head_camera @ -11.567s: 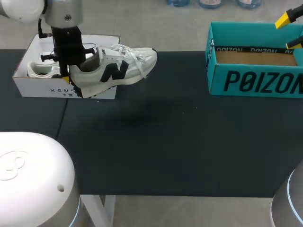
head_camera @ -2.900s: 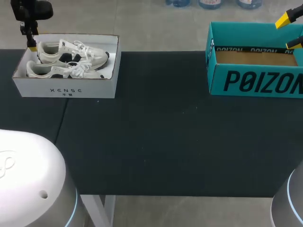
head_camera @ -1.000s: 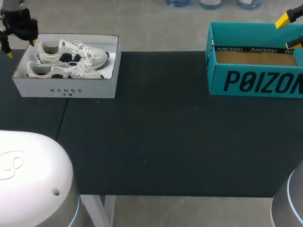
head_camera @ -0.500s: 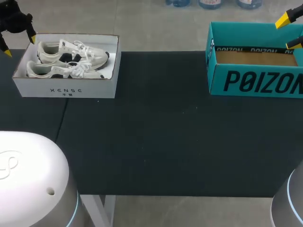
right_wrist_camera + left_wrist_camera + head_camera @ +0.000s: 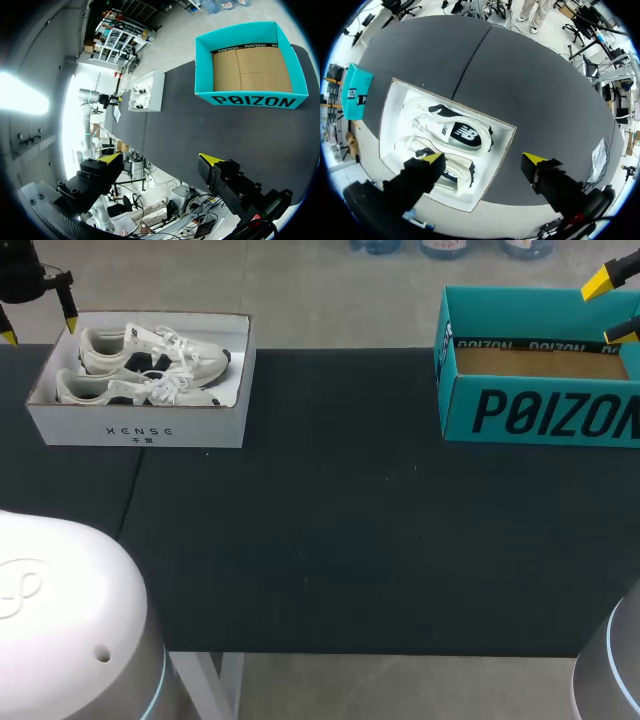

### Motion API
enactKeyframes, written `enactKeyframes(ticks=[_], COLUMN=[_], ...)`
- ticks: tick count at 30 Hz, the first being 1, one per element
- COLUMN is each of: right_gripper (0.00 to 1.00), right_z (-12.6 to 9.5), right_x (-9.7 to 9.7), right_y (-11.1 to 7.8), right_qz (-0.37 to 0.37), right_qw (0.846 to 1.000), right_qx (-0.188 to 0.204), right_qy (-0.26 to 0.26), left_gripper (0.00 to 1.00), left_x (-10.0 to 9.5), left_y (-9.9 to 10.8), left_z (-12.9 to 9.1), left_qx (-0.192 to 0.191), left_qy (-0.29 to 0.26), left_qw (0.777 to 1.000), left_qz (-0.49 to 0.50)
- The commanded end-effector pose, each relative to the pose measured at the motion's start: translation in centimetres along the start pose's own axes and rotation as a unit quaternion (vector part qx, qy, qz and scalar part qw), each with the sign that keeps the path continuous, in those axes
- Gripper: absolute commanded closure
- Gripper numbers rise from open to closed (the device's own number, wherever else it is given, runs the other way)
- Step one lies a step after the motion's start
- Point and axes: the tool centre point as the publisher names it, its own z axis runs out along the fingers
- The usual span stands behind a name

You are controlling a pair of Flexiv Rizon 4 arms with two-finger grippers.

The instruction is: Take the shoe out of the shoebox, open the shoe tongue, remove and reinsert the insole, then place the shoe into the shoebox

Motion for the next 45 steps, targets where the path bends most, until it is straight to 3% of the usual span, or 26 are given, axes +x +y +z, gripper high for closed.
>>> enactKeyframes(ticks=[1, 13, 17, 34, 43, 45], right_gripper=[0.0, 0.0, 0.0, 0.0, 0.0, 0.0], right_z=[0.0, 0.0, 0.0, 0.0, 0.0, 0.0], right_x=[0.0, 0.0, 0.0, 0.0, 0.0, 0.0], right_y=[0.1, 0.1, 0.1, 0.1, 0.1, 0.1], right_qz=[0.001, 0.001, 0.001, 0.001, 0.001, 0.001], right_qw=[1.0, 1.0, 1.0, 1.0, 1.0, 1.0], right_qx=[0.001, 0.001, 0.001, 0.001, 0.001, 0.001], right_qy=[-0.001, -0.001, -0.001, -0.001, -0.001, -0.001], left_gripper=[0.0, 0.0, 0.0, 0.0, 0.0, 0.11], left_x=[0.5, 0.5, 0.0, -0.2, -0.3, -0.4], left_y=[-0.3, -0.3, -0.5, 0.0, 0.4, 0.6], left_z=[0.2, 0.2, 1.9, 7.9, 8.7, 8.8], left_qx=[-0.018, -0.018, -0.008, -0.015, -0.023, -0.025], left_qy=[-0.011, -0.011, 0.034, 0.041, 0.043, 0.037], left_qw=[0.988, 0.988, 0.984, 0.982, 0.983, 0.983], left_qz=[0.156, 0.156, 0.174, 0.184, 0.176, 0.176])
